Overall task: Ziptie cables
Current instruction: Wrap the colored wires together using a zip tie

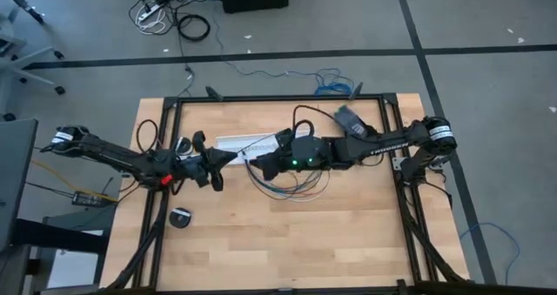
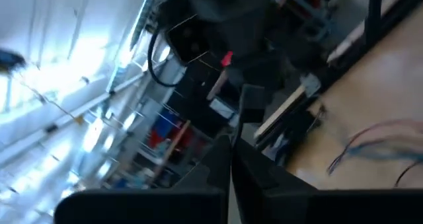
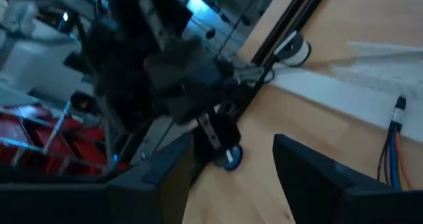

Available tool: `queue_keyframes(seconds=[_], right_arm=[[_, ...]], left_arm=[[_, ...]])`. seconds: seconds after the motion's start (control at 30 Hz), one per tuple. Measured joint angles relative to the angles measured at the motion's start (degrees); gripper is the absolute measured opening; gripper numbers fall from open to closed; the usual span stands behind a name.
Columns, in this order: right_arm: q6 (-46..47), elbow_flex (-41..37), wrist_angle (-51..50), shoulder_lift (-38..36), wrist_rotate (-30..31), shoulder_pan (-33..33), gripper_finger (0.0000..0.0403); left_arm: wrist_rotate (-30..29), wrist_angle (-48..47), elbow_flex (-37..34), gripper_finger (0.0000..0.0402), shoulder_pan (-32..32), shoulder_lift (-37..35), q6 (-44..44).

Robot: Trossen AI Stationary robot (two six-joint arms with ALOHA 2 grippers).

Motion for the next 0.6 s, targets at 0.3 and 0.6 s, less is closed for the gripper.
queue_keyframes(seconds=[0.3,0.6], right_arm=[[3.1,-0.4,1.6,0.0,-0.8,-3.7,0.0189],[2.9,-0.4,2.2,0.1,-1.4,-5.6,0.018]], left_arm=[[-9.8,7.7,0.0,0.0,0.0,4.7,15.4],[-9.5,20.2,0.0,0.0,0.0,15.1,23.3]])
